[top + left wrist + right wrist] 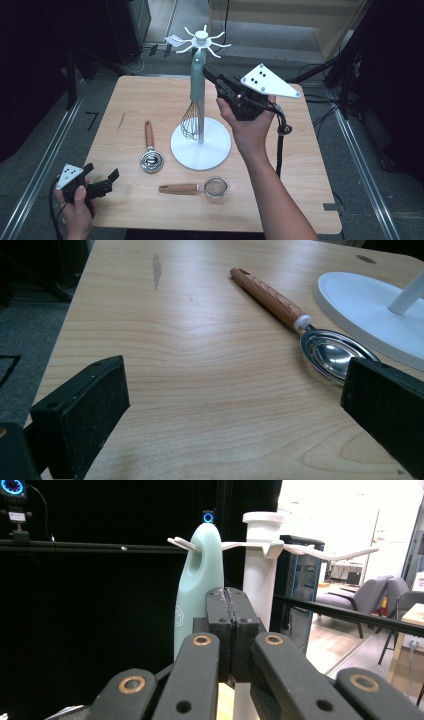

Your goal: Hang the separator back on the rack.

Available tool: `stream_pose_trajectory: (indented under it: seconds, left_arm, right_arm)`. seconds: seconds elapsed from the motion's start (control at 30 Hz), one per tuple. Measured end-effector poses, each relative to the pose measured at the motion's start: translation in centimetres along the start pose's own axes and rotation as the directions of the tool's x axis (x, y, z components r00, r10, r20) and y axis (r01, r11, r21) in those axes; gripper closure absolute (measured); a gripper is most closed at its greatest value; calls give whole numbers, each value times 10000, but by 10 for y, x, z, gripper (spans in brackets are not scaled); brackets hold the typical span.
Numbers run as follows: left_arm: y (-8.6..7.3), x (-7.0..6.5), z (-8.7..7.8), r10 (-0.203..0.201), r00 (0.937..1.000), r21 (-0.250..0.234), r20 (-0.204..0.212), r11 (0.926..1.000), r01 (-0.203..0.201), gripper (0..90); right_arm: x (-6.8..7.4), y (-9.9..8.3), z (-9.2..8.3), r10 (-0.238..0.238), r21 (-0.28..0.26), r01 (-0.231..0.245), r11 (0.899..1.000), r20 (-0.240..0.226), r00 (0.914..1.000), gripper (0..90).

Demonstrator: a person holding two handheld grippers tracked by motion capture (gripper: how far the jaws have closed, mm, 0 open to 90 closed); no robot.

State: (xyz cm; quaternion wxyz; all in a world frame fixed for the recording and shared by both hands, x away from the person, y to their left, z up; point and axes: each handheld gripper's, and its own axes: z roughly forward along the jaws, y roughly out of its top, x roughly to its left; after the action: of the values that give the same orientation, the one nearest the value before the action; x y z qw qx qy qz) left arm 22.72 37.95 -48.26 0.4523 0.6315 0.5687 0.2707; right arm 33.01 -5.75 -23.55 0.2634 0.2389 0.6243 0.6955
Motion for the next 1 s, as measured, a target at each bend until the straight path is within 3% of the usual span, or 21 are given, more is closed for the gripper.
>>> stream_pose_trajectory:
  seconds: [0.1, 0.5, 0.8, 1.0]
  left_arm:
    - [0, 0, 0, -1, 10000, -7, 3, 10000, 1, 0]
    - [0, -1, 0, 41, 9999, 41, -115, 10000, -40, 0]
    - [1, 1, 1, -166, 9996, 11, -210, 9999, 166, 0]
    - [1, 1, 1, -138, 9995, 40, -280, 9999, 139, 0]
  right_arm:
    - [0, -1, 0, -80, 14, 80, 10000, 5, 10000, 900]
    - [-13, -17, -18, -88, 362, 57, 9993, 864, 9962, 900]
    - [-28, -41, -41, 96, 882, -244, 9958, 1645, 9863, 900]
    - [-33, -62, -56, -111, 1267, -131, 9919, 1884, 9820, 894]
